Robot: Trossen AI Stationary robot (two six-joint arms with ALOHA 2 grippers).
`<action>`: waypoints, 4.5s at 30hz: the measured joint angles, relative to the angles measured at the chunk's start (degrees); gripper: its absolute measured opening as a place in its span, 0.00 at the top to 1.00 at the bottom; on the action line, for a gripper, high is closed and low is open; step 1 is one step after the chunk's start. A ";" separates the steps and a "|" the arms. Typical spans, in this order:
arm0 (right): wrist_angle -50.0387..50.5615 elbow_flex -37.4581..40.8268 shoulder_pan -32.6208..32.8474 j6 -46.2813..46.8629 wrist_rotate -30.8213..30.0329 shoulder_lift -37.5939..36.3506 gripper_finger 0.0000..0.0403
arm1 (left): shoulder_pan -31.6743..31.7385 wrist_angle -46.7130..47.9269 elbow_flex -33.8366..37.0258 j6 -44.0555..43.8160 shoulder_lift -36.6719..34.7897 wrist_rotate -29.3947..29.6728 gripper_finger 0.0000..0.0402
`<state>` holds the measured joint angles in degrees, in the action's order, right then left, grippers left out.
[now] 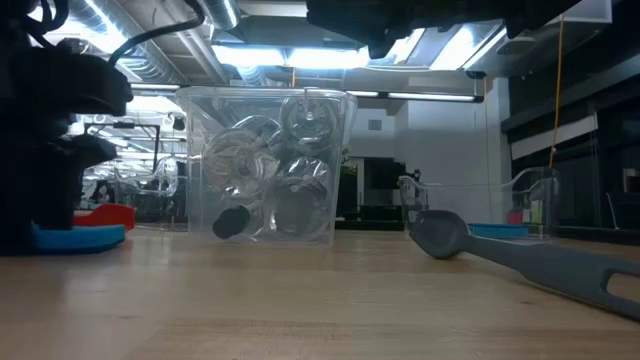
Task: Pick & Place Kitchen Sink Supplies
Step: Put the blue sponge into the right transparent bin
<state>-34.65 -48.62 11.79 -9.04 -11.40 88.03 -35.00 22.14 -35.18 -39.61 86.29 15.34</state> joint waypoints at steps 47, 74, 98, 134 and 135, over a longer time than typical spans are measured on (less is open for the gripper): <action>0.39 0.00 -0.92 5.64 0.09 0.00 0.67 | 1.75 -14.82 -0.68 7.62 -23.52 -10.04 0.99; -2.34 0.00 -0.83 -3.18 16.18 0.00 0.67 | 18.93 -67.60 -0.83 38.48 -10.92 -36.18 0.99; -8.21 0.00 -0.69 -3.28 23.72 0.00 0.67 | 25.93 -80.05 -0.83 32.75 -2.77 -41.94 0.99; -4.19 0.00 -0.66 2.97 26.14 0.00 0.98 | 26.62 -78.41 -0.83 26.22 -2.79 -42.50 0.76; -3.96 0.00 -0.66 3.67 26.08 0.00 0.98 | 26.64 -78.46 -0.85 25.60 -2.79 -41.75 0.74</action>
<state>-38.61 -48.62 11.14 -5.37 14.68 88.03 -8.36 -56.32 -36.03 -14.01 83.50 -26.41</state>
